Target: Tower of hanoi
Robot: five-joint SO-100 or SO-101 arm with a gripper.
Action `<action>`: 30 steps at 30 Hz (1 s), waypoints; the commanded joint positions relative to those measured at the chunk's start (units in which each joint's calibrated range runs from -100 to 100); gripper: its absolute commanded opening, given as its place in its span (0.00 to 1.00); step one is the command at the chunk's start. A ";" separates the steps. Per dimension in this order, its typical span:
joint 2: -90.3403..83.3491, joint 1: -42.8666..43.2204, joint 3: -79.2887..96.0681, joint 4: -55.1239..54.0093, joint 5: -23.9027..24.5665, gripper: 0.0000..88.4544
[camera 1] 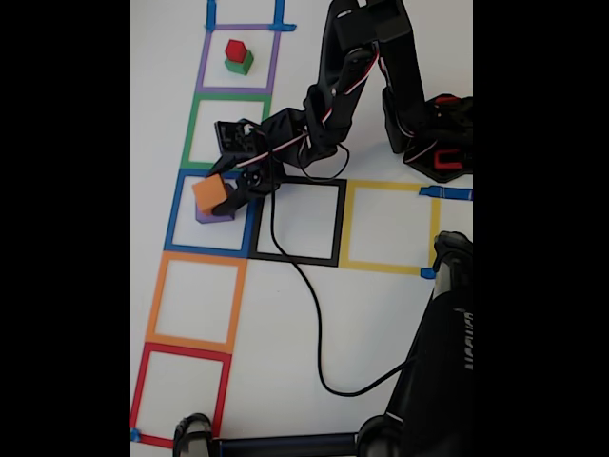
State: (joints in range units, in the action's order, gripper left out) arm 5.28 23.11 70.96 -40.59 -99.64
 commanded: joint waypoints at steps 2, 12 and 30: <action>-0.88 -0.39 -0.05 -1.60 -0.36 0.27; -7.90 0.66 1.68 -1.27 -0.36 0.37; -59.09 -12.95 -0.42 64.31 -0.36 0.01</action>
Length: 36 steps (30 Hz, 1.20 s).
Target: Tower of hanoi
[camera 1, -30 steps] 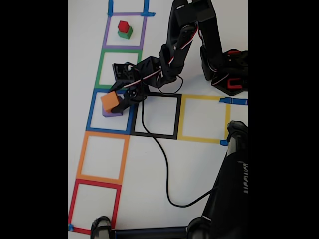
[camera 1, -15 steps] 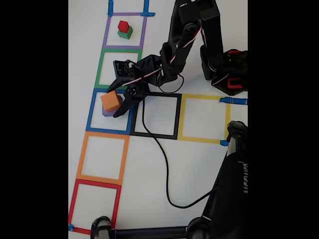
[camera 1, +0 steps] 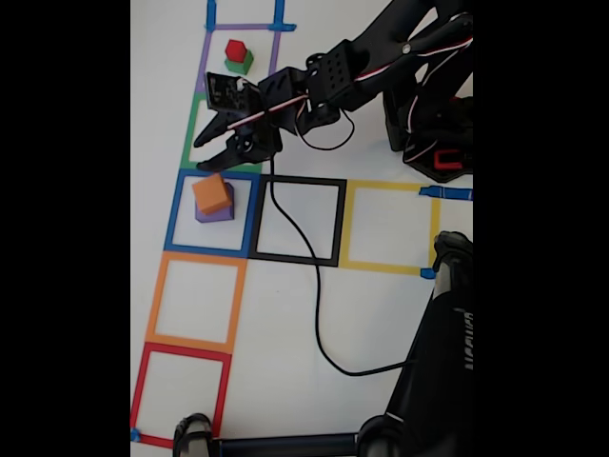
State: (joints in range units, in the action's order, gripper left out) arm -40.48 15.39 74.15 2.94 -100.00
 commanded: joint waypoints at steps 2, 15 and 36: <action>-17.94 -8.29 -7.88 32.12 0.00 0.01; -10.83 -28.81 -65.51 89.37 0.00 0.01; -21.09 -42.62 -22.42 54.63 0.00 0.25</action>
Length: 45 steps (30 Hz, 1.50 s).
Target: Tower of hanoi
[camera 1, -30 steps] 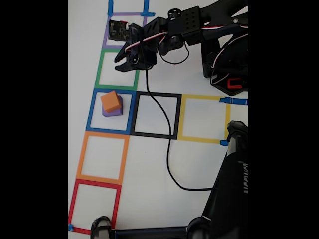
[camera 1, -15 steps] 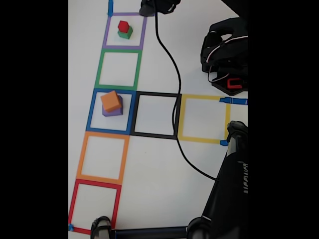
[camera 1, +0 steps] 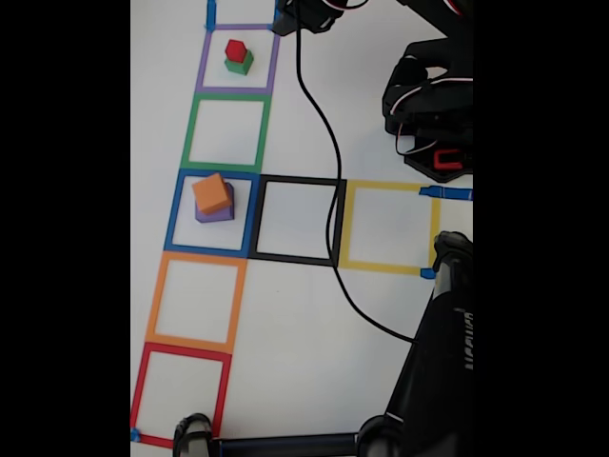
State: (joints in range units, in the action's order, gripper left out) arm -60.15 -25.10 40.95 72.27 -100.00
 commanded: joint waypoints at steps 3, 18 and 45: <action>0.60 -3.28 19.60 -28.63 0.00 0.31; 26.12 -5.67 32.78 -75.51 0.00 0.36; 48.40 -10.85 30.51 -99.80 0.00 0.38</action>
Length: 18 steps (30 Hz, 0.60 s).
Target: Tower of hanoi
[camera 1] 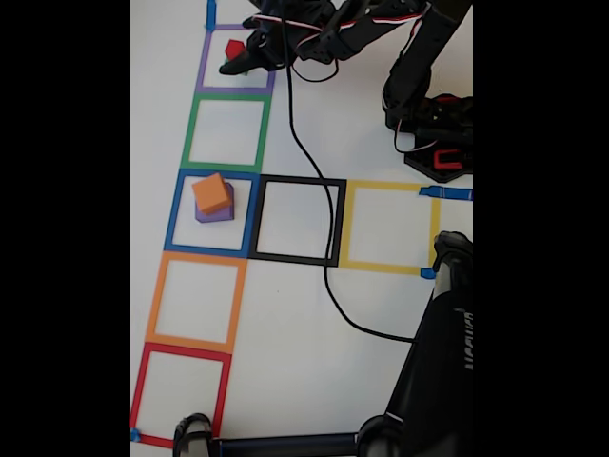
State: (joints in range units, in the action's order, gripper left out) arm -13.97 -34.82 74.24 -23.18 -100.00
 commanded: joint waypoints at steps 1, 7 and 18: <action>3.60 -1.23 -3.15 -5.24 0.00 0.37; 10.62 -1.23 -5.42 -11.16 0.00 0.36; 14.58 0.11 -7.33 -13.10 0.00 0.28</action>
State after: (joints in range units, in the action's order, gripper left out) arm 0.63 -35.63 68.84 -34.22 -100.00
